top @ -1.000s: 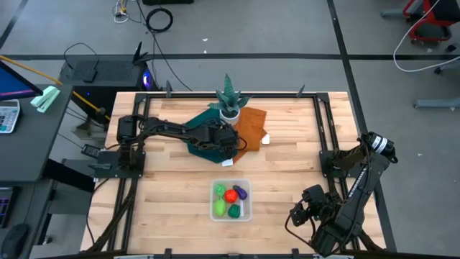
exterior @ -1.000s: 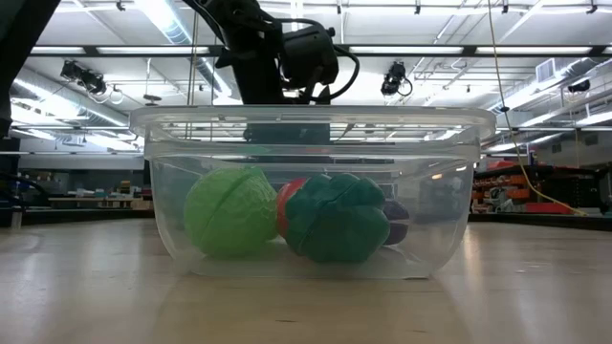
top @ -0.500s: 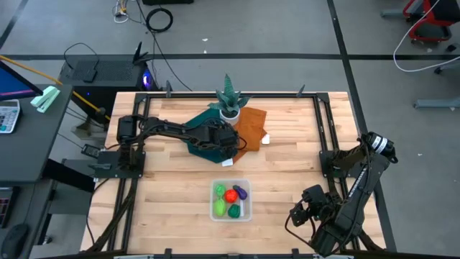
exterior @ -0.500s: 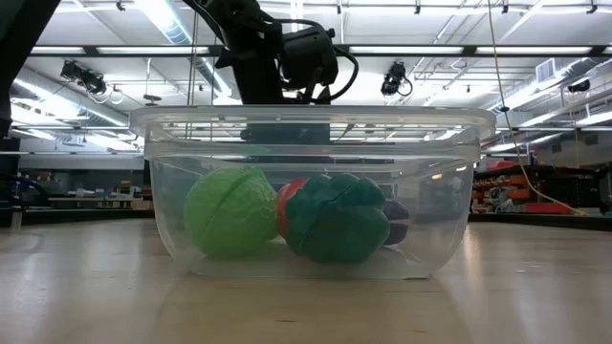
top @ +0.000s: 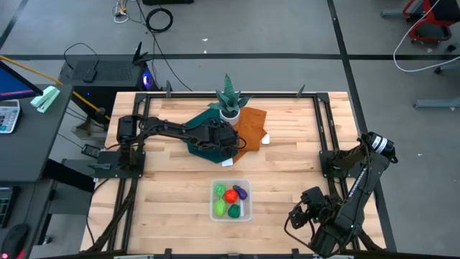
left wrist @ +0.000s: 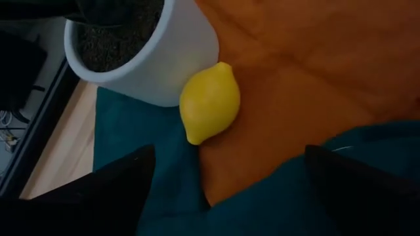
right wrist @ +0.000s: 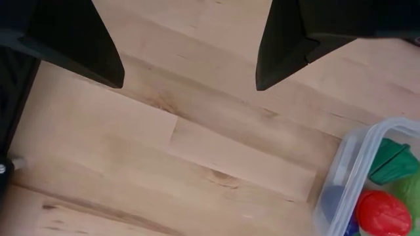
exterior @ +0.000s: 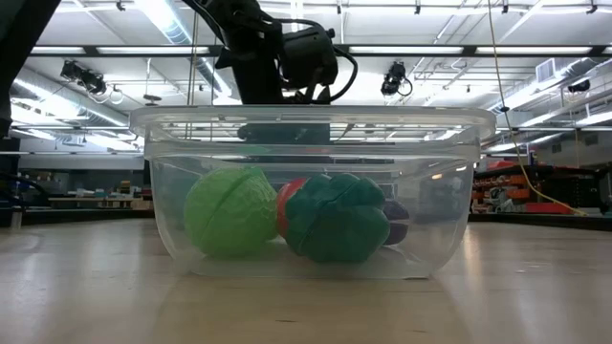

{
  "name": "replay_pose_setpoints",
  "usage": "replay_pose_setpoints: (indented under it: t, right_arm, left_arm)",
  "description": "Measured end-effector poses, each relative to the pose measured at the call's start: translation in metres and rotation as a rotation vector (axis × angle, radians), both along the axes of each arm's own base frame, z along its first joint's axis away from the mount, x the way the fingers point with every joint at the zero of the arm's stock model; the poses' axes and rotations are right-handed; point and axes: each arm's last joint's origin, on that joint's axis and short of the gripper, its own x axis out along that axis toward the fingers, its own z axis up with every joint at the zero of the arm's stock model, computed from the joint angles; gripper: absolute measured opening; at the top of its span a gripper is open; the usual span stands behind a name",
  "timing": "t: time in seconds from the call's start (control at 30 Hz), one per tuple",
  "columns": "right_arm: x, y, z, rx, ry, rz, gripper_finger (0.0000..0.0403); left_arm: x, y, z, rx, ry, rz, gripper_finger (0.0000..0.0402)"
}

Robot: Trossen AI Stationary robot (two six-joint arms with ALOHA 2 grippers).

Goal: Pick and placing Produce into tupperware
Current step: Put the yellow lemon into the transparent bin

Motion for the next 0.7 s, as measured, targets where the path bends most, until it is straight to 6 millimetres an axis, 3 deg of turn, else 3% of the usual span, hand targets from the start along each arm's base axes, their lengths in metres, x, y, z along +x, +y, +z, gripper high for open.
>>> replay_pose_setpoints:
  t: [0.4, 0.7]
  right_arm:
    - [0.001, 0.002, 0.000, 0.025, -0.013, 0.000, 0.0309]
    - [0.002, 0.003, 0.000, 0.028, -0.016, 0.002, 0.0309]
  left_arm:
    - [0.002, 0.015, -0.024, -0.046, 0.028, 0.066, 0.0397]
    - [0.006, 0.017, -0.026, -0.039, 0.001, 0.060, 0.0399]
